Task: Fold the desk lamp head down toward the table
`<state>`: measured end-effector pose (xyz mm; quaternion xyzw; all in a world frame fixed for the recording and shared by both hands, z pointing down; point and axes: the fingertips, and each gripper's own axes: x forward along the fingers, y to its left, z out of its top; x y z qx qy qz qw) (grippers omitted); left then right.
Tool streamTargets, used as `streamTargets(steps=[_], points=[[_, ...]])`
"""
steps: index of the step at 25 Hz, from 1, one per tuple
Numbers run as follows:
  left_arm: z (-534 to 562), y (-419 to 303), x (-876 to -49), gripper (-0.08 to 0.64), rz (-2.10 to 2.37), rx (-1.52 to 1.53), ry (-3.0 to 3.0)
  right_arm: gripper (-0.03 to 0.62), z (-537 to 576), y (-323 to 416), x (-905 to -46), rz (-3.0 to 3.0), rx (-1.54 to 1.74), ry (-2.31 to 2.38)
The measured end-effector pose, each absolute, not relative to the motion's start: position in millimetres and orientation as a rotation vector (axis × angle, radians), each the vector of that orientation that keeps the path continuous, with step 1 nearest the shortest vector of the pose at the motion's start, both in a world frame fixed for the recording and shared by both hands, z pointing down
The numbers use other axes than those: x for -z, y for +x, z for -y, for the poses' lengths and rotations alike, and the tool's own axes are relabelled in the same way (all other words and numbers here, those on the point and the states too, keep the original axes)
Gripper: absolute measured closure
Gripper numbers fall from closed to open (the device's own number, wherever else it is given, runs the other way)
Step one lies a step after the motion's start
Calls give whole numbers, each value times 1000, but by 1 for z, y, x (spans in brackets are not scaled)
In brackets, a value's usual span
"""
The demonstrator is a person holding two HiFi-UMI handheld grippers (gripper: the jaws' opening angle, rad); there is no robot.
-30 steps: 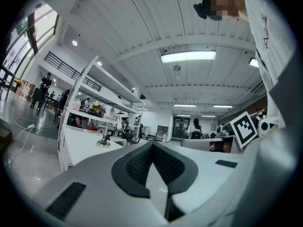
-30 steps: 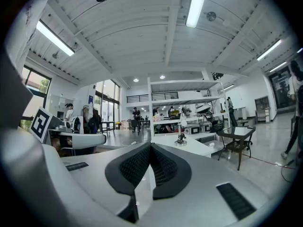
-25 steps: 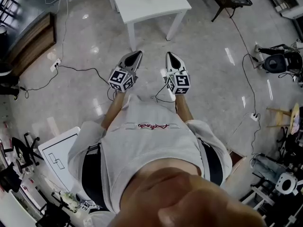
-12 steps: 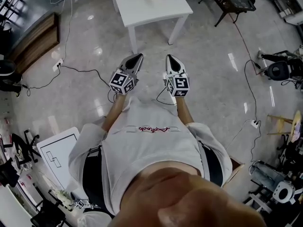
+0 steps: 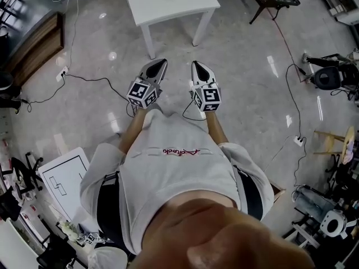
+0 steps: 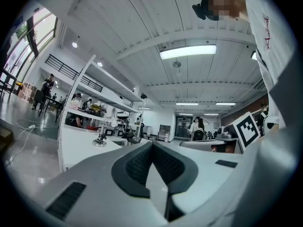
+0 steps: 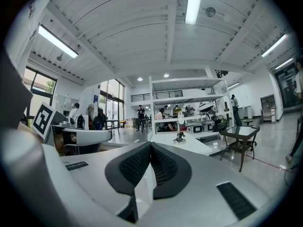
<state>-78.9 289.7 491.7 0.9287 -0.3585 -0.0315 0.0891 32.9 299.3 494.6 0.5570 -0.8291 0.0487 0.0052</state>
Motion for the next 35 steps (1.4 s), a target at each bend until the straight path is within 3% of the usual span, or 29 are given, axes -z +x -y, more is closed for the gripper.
streamTargets(steps=[16, 35], points=[[-248, -56, -502, 535, 1057, 113, 2755, 572, -270, 60, -505, 2558, -148, 1749], [-64, -47, -515, 535, 1046, 113, 2778, 571, -91, 61, -514, 2563, -118, 1717]])
